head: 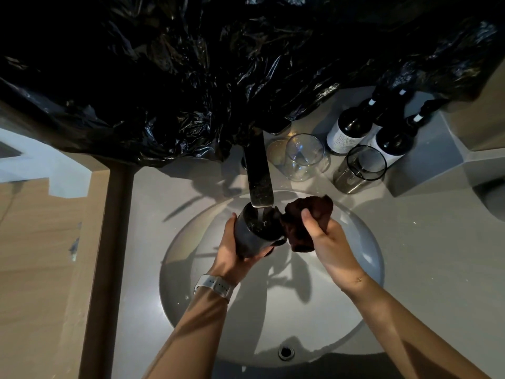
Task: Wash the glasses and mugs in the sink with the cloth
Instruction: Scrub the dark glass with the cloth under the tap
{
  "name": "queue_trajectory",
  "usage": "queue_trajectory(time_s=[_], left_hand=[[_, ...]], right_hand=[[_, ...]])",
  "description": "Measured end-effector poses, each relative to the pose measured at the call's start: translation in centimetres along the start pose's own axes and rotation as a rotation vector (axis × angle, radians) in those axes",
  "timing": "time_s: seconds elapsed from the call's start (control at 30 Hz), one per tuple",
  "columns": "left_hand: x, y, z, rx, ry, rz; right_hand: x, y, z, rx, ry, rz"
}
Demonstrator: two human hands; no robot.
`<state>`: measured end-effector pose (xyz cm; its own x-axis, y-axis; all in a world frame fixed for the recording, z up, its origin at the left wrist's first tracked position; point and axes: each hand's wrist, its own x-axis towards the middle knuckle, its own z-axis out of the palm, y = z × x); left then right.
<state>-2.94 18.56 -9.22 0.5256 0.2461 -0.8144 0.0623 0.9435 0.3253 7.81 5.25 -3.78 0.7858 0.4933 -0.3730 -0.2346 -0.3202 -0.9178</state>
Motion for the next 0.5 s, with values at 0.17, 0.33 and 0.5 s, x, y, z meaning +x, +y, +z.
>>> queue_trajectory(time_s=[0.17,0.33,0.5], left_hand=[[0.1,0.0,-0.9,0.091,0.088,0.029],[0.1,0.2,-0.8,0.408,0.249,0.194],[0.8,0.3,-1.8,0.875,0.432,0.63]], right_hand=[[-0.3,-1.8,0.4,0.077,-0.139,-0.033],[1.2,0.0,1.9,0.108,-0.184,0.143],[1.1,3.4,2.2,0.0,-0.078,0.239]])
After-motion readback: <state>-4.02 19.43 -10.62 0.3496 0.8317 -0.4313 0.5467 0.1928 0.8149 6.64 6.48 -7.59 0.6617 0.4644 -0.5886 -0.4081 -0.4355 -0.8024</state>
